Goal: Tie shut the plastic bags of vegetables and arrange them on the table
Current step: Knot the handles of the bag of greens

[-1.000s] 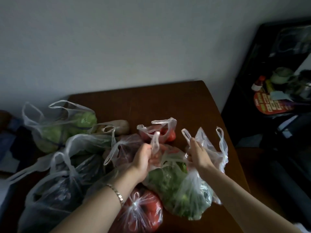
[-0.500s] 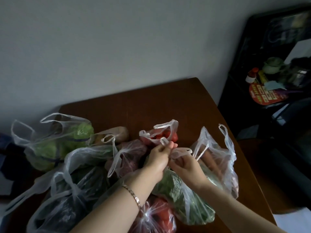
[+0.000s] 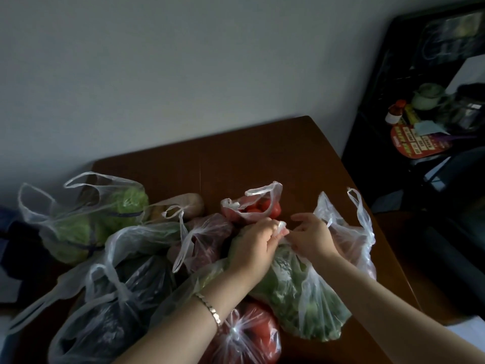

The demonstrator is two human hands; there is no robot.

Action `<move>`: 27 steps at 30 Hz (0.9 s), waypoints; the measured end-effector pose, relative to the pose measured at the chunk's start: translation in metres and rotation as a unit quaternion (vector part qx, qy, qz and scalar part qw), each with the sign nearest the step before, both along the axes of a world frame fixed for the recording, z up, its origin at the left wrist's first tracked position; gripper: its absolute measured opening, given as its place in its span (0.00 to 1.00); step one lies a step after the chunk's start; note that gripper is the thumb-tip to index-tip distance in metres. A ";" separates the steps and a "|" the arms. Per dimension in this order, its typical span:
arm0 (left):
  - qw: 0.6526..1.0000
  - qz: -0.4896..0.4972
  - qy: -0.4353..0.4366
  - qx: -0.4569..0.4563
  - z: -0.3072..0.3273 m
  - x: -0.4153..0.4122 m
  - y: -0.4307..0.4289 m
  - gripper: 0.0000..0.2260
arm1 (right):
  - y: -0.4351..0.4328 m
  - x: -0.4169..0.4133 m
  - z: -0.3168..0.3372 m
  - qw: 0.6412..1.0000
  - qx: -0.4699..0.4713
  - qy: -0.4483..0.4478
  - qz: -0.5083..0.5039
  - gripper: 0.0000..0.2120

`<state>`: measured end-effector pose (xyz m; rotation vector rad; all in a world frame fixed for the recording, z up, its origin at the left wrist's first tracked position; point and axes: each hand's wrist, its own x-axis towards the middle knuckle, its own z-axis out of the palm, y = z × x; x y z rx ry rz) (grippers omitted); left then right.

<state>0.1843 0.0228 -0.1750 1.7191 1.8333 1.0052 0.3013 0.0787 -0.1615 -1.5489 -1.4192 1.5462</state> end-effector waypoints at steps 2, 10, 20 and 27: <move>1.000 0.003 -0.012 0.006 0.000 -0.004 0.001 0.13 | -0.002 0.000 -0.001 0.996 0.054 -0.051 0.052 0.05; 0.972 0.104 -0.156 -0.145 0.008 -0.012 0.012 0.12 | -0.023 0.015 0.001 0.967 -0.003 0.211 0.145 0.19; 0.948 0.156 -0.235 -0.145 0.008 -0.016 0.013 0.13 | -0.031 0.017 0.010 0.968 0.219 -0.001 0.125 0.16; 0.919 0.272 -0.155 -0.239 -0.027 -0.053 0.003 0.18 | -0.042 0.051 -0.034 0.993 0.078 0.000 0.091 0.22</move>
